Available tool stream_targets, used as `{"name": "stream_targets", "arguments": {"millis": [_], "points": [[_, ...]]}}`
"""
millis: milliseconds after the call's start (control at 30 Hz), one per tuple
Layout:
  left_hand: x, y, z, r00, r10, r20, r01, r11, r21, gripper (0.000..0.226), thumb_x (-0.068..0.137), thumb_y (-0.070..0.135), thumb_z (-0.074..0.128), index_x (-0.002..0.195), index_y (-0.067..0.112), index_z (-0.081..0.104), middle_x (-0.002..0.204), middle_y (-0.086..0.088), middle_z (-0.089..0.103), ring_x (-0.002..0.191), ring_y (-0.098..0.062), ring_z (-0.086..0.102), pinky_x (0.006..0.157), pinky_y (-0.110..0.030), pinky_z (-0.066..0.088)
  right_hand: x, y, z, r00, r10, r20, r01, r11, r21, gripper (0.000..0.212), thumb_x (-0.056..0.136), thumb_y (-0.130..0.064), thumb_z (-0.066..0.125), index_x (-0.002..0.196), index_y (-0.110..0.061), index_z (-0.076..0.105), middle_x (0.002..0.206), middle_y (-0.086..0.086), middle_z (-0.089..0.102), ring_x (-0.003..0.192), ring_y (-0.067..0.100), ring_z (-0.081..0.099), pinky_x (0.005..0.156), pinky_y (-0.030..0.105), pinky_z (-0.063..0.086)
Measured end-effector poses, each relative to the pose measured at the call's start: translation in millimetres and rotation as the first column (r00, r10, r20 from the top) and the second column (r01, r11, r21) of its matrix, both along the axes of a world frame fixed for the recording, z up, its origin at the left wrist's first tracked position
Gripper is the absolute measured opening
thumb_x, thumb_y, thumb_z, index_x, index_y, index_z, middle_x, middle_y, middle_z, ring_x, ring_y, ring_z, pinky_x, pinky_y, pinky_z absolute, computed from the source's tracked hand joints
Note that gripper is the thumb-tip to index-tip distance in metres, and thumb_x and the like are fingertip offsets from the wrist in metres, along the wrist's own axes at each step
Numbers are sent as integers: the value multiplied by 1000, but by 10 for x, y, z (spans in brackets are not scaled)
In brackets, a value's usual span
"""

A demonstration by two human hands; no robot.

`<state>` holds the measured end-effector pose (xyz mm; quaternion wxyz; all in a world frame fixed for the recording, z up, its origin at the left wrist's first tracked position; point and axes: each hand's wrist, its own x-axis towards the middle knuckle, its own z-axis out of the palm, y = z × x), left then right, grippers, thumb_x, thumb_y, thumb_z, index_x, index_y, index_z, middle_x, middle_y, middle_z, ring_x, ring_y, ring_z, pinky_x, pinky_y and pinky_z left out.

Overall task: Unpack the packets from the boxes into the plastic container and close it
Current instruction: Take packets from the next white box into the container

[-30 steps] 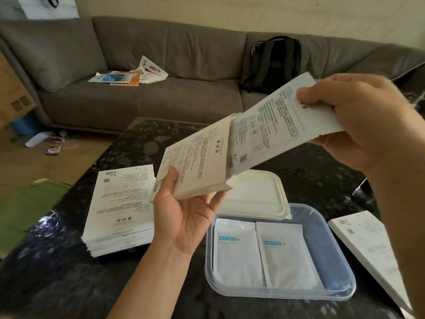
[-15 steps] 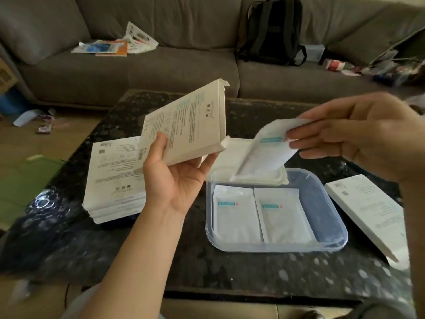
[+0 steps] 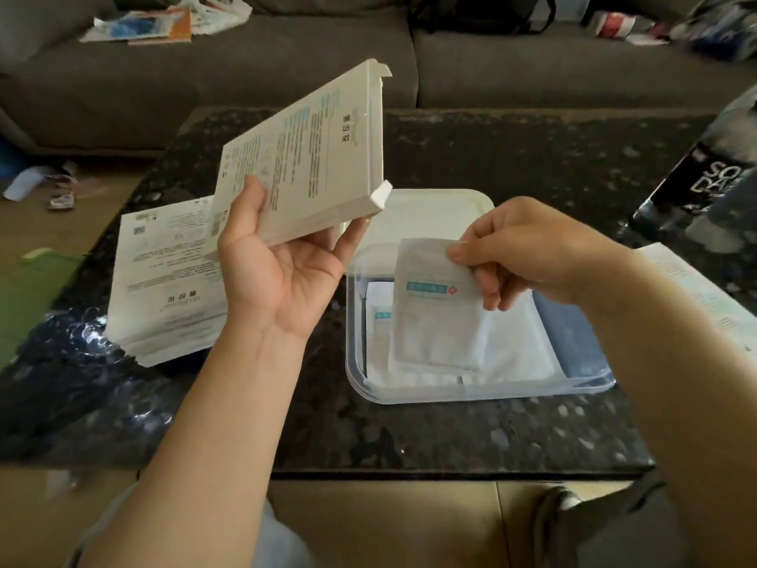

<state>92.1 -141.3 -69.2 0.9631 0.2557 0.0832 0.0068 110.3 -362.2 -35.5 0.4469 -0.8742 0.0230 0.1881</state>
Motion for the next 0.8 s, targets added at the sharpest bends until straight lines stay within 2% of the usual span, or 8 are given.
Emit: {"name": "stream_targets", "arguments": {"millis": [200,300,400,500,567,633,700,800], "points": [[2,16,-7,1000,-9,6,9,1000,3,50,104,37,54,149,16,50,128,-16,66,101,-28,72,79,-49,62,96,99,-355,999,-26,38,31,990,-138,8,96,-20,66,100,-14,67,64,7,73,53,22,71,54,31,62],[4,30,-8,1000,-18,11,18,1000,3,51,104,38,54,150,16,50,129,-15,65,96,-27,72,78,-49,62,77,87,-449,995,59,76,-40,973,-228,25,93,-19,71,116,-20,61,76,6,75,60,22,73,60,33,63],[2,30,-3,1000,-23,10,23,1000,1,51,104,38,54,150,16,50,130,-15,65,97,-27,72,77,-50,62,-22,40,-500,963,199,182,-114,911,-397,48,89,-27,76,131,-30,55,81,-7,72,64,12,71,67,26,61],[-6,16,3,1000,-29,8,29,1000,1,52,102,36,55,150,17,50,130,-16,65,103,-29,72,78,-51,62,-122,-19,-505,933,316,170,-206,860,-467,46,85,-31,79,126,-34,59,100,-11,68,84,7,65,74,15,52],[-13,9,10,999,-32,11,32,999,-2,53,100,35,57,149,17,49,129,-17,64,106,-31,71,77,-51,62,-153,-43,-525,910,401,101,-286,786,-548,52,82,-37,81,129,-37,59,126,-11,61,107,11,61,93,24,52],[-18,6,17,999,-34,12,34,999,0,51,101,35,56,148,17,50,128,-17,65,106,-31,71,78,-51,62,-173,-38,-559,889,458,14,-355,708,-611,67,80,-44,81,140,-40,51,146,-13,48,130,15,49,111,33,40],[-26,4,17,999,-36,10,36,999,-1,48,102,35,55,147,17,51,128,-16,66,109,-31,71,78,-52,62,-192,-19,-596,874,483,-56,-409,669,-621,79,80,-48,80,148,-43,40,159,-17,32,144,15,35,118,35,30],[-31,9,19,999,-38,10,38,999,0,45,104,35,54,145,17,52,128,-16,66,112,-32,70,78,-52,62,-198,6,-630,861,501,-84,-441,657,-611,83,81,-51,77,152,-46,33,163,-20,21,150,14,25,122,36,21]]}}
